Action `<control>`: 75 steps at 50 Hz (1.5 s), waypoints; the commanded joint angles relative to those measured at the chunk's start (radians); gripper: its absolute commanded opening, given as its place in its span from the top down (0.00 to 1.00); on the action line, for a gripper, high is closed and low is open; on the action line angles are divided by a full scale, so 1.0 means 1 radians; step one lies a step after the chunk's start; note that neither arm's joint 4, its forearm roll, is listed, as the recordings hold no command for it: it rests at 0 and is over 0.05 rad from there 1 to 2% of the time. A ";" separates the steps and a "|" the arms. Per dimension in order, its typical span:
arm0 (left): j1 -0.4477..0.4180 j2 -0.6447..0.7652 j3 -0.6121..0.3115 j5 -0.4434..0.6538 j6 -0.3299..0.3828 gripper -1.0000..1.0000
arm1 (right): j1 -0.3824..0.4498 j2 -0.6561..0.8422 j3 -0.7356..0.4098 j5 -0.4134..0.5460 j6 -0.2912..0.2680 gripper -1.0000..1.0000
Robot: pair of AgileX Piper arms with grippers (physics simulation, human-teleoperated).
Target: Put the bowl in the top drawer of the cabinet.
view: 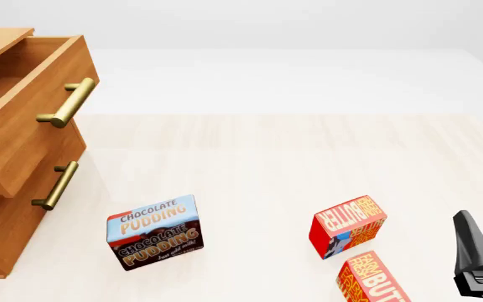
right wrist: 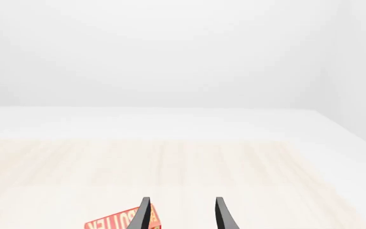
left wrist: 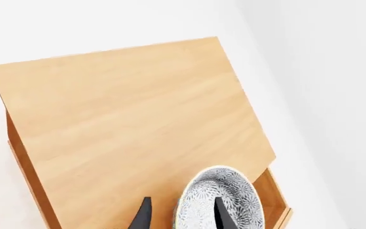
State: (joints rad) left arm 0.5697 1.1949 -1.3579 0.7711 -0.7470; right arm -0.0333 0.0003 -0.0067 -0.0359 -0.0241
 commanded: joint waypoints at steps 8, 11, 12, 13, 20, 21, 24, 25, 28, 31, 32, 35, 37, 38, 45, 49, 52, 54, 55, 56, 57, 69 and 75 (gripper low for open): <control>-0.023 -0.036 -0.010 -0.005 0.014 0.00 | -0.004 0.000 0.000 -0.001 -0.001 0.00; -0.027 -0.042 -0.012 0.001 0.009 0.00 | -0.005 0.000 0.000 -0.001 -0.001 0.00; -0.030 -0.046 -0.013 0.004 0.010 0.00 | -0.005 0.000 0.000 -0.002 0.000 0.00; -0.033 -0.050 -0.012 0.007 0.010 0.00 | -0.005 0.000 0.000 -0.002 0.000 0.00; -0.060 -0.090 -0.016 0.038 -0.009 0.00 | -0.004 0.000 0.000 -0.003 0.000 0.00; -0.061 -0.093 -0.019 0.041 -0.006 0.00 | -0.004 0.000 0.000 -0.003 0.000 0.00; -0.054 -0.100 -0.028 0.035 -0.002 0.00 | -0.002 0.000 0.000 -0.003 0.000 0.00; -0.060 -0.108 -0.024 0.037 -0.016 0.00 | -0.002 0.000 0.000 -0.004 0.000 0.00; -0.070 -0.126 -0.044 0.051 -0.009 0.00 | -0.001 0.000 0.000 -0.005 0.000 0.00; -0.070 -0.132 -0.057 0.040 -0.016 0.00 | 0.001 0.000 0.000 -0.006 0.000 0.00; -0.070 -0.131 -0.062 0.038 -0.016 0.00 | 0.001 0.000 0.000 -0.007 0.001 0.00; -0.078 -0.142 -0.061 0.043 -0.019 0.00 | 0.002 0.000 0.000 -0.007 0.000 0.00; -0.087 -0.149 -0.063 0.047 -0.020 0.00 | 0.003 0.000 0.000 -0.008 0.000 0.00; -0.087 -0.147 -0.067 0.047 -0.019 0.00 | 0.004 0.000 0.000 -0.008 0.000 0.00; -0.111 -0.167 -0.080 0.060 -0.024 0.00 | 0.005 0.000 0.000 -0.008 0.000 0.00; -0.136 -0.185 -0.067 0.063 -0.035 0.00 | 0.006 0.000 0.000 -0.009 0.001 0.00; -0.156 -0.200 -0.051 0.066 -0.040 0.00 | 0.007 0.000 0.000 -0.010 0.001 0.00; -0.164 -0.206 -0.044 0.067 -0.044 0.00 | 0.007 0.000 0.000 -0.011 0.002 0.00; -0.168 -0.208 -0.043 0.069 -0.045 0.00 | 0.007 0.000 0.000 -0.011 0.002 0.00; -0.173 -0.212 -0.041 0.071 -0.049 0.00 | 0.008 0.000 0.000 -0.011 0.001 0.00; -0.181 -0.218 -0.034 0.072 -0.055 0.00 | 0.008 0.000 0.000 -0.011 0.001 0.00; -0.259 -0.282 -0.018 0.105 -0.104 0.00 | 0.011 0.000 0.000 -0.020 0.003 0.00; -0.297 -0.324 0.022 0.108 -0.132 0.00 | 0.015 0.000 0.000 -0.027 0.006 0.00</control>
State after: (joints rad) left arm 0.3303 0.9271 -1.3754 0.8661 -0.8399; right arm -0.0215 0.0002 -0.0068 -0.0548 -0.0203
